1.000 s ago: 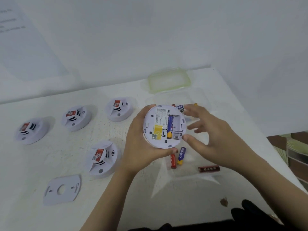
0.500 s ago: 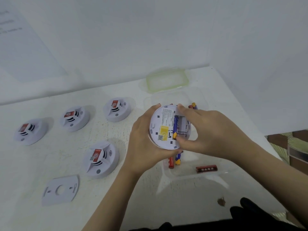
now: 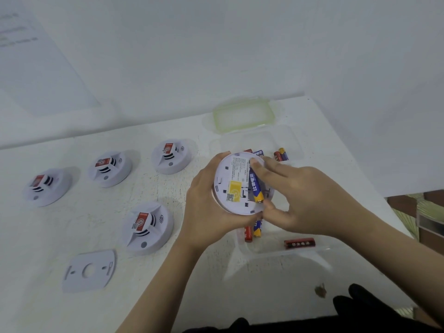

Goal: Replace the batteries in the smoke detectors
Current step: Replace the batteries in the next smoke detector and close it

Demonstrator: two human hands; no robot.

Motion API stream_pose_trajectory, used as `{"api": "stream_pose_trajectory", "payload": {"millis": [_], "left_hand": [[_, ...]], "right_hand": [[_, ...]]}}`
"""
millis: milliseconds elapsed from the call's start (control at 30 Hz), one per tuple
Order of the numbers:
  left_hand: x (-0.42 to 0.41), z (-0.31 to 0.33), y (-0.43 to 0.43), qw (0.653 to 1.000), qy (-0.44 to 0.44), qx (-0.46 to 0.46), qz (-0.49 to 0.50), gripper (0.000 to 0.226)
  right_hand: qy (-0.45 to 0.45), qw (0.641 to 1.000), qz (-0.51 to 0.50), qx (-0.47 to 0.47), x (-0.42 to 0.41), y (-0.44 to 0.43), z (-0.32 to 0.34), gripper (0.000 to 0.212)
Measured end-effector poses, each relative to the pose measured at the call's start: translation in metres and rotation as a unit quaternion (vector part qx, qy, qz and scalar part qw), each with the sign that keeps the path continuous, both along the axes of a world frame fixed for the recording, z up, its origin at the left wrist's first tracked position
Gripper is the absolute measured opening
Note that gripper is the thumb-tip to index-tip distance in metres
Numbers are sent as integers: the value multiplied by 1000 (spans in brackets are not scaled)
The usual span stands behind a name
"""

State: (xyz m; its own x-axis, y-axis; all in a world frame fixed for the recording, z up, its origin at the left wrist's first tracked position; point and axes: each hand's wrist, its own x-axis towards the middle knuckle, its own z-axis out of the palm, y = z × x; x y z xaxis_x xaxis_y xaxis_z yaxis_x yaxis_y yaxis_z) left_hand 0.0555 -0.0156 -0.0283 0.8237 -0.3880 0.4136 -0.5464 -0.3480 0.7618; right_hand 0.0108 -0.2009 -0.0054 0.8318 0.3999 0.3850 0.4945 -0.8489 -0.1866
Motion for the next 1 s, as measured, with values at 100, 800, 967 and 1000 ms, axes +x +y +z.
{"api": "stream_pose_trajectory", "payload": {"millis": [100, 800, 967, 1000], "left_hand": [[0, -2, 1, 1000, 8, -11, 5, 80], [16, -10, 21, 1000, -3, -27, -1, 92], [15, -7, 20, 1000, 3, -16, -26, 96], [14, -6, 18, 999, 3, -17, -31, 96]], "right_hand": [[13, 1000, -7, 3, -1, 2, -3, 63], [69, 979, -81, 175, -21, -30, -15, 28], [90, 971, -79, 205, -20, -21, -13, 29], [99, 962, -76, 241, -19, -17, -11, 28]]}}
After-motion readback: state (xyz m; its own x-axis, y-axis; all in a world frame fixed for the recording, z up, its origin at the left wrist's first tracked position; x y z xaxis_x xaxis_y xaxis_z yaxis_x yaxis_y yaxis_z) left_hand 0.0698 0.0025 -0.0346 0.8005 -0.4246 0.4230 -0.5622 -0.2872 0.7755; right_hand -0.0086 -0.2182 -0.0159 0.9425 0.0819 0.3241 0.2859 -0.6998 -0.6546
